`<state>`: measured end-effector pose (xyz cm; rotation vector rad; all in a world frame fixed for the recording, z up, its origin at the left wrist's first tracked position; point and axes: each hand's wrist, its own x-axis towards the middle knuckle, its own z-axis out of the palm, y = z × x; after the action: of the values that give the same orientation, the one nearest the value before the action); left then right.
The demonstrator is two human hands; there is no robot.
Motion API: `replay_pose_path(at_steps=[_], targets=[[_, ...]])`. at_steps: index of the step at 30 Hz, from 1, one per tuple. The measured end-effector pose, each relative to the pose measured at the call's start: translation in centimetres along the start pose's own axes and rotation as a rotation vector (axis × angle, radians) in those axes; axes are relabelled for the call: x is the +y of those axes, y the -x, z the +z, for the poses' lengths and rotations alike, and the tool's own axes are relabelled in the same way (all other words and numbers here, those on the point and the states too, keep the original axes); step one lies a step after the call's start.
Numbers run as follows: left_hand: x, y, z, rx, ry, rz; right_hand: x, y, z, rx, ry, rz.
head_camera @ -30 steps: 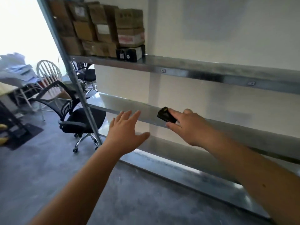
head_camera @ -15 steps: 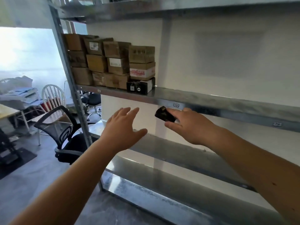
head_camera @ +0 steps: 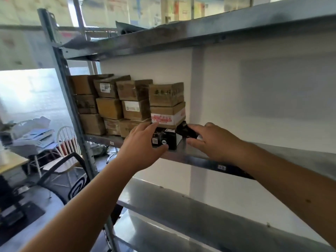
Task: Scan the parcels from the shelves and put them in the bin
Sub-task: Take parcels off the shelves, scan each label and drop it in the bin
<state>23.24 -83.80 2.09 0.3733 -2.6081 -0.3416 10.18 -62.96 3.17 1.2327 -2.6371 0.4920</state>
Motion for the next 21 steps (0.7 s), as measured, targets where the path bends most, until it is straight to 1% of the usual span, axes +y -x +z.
replay_pose_path(at_steps=[4,8,11,17,19,21], targets=[[-0.7,-5.0,-0.3,0.012,0.039,0.053,1.0,-3.4,0.7,0.069,0.000,0.007],[-1.4,-9.3,-1.1,0.085,0.119,0.110,1.7,-6.3,0.8,0.105,0.024,0.049],[-1.8,-12.1,-1.7,0.131,0.111,0.180,1.8,-7.8,0.4,0.132,-0.014,0.090],[-3.6,-17.8,-2.3,0.171,0.168,0.289,0.8,-10.7,-0.6,0.182,0.020,0.200],[-4.2,-19.6,-2.4,0.139,0.223,0.267,0.3,-11.8,-0.9,0.176,0.026,0.241],[-4.6,-21.4,-2.3,0.042,0.323,0.225,-0.2,-12.8,-1.1,0.174,0.036,0.276]])
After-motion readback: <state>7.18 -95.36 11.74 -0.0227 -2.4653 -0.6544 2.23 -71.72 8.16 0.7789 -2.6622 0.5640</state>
